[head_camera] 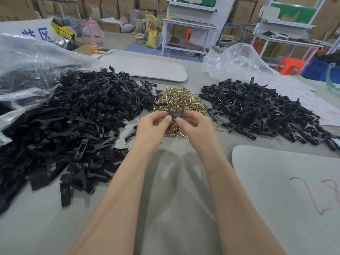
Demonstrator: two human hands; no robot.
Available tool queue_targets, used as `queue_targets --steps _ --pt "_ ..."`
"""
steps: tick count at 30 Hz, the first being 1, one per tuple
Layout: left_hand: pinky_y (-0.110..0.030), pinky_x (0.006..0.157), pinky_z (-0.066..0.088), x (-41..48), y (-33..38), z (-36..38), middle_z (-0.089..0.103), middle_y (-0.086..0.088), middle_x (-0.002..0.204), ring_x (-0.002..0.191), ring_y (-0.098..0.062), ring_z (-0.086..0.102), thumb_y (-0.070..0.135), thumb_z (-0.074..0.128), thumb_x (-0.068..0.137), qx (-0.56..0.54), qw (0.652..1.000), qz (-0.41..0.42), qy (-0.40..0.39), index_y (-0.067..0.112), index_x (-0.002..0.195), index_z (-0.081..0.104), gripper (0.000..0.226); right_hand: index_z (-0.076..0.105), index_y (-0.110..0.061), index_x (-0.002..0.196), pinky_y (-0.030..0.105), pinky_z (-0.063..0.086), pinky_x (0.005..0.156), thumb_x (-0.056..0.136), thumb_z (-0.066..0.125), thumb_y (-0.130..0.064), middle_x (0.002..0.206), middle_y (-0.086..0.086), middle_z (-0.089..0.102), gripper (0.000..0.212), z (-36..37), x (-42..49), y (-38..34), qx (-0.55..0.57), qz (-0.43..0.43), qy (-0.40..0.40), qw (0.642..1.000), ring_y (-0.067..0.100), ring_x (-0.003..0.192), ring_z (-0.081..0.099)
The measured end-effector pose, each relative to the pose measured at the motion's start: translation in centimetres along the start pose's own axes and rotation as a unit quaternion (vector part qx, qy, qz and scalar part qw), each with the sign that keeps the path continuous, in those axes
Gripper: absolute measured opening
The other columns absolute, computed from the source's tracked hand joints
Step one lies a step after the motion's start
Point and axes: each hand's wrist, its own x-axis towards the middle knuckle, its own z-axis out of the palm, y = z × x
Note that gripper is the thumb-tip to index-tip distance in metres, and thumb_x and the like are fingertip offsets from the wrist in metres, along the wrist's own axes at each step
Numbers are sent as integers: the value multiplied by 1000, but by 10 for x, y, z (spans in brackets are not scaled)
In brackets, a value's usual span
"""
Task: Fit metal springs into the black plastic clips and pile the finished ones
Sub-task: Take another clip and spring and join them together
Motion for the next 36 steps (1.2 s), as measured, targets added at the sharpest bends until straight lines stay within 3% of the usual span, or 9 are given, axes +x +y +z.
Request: queue_targets --steps 4,7,10,12,16,21,27,32,36 --pt "-12 65 51 -1 5 -1 65 -1 85 69 -1 63 10 55 95 -34 999 -2 34 4 113 61 20 66 -11 105 13 49 74 89 64 -10 87 -8 67 17 -2 1 3 -27 9 22 999 -1 78 61" --pt "-18 76 54 0 15 -15 64 -3 88 76 -7 63 6 54 95 -183 974 -3 130 8 104 60 11 63 -16 110 23 51 73 88 67 -21 86 -5 67 23 3 -1 6 -79 37 28 996 6 74 62" --pt "-19 76 53 3 22 -30 62 -2 83 72 -6 63 7 52 96 -294 934 16 204 9 95 58 6 56 -11 118 29 54 70 88 66 -17 88 3 68 32 23 -6 11 -95 62 -32 993 7 62 61" --pt "-18 75 52 4 22 -32 62 -1 81 71 -5 63 9 51 97 -313 921 24 229 10 92 56 8 53 -8 123 31 55 81 90 62 -7 98 6 66 34 39 -10 14 -63 58 -87 993 13 77 66" --pt "-18 74 52 4 23 -29 63 -1 80 71 -5 63 10 51 97 -318 918 27 237 11 90 56 9 53 -12 129 18 49 88 90 56 -2 117 -2 60 40 49 -15 17 -116 -42 -131 984 12 99 58" --pt "-18 72 52 4 21 -26 62 -2 80 72 -7 62 8 51 97 -307 925 21 224 9 93 57 7 66 -22 115 36 37 93 87 64 -24 117 1 52 28 54 -18 24 -382 -134 -163 900 24 105 41" --pt "-24 81 56 1 18 -21 59 -8 87 72 -10 61 3 50 96 -263 943 -5 204 6 102 53 7 65 -20 105 34 41 76 87 52 -9 89 5 47 25 51 -20 15 -384 -98 -155 905 31 95 52" --pt "-25 81 56 3 16 -20 61 -4 83 66 -6 62 4 49 96 -244 948 -14 205 5 109 53 14 62 -21 108 36 42 84 90 55 -28 105 10 56 21 57 -28 11 -397 -95 -158 899 30 101 51" --pt "-26 83 55 1 17 -19 62 -2 83 65 -5 63 5 50 96 -232 951 -12 204 10 99 56 8 55 -13 109 38 37 86 91 52 -14 110 12 55 18 64 -30 15 -409 -115 -143 894 32 103 49"
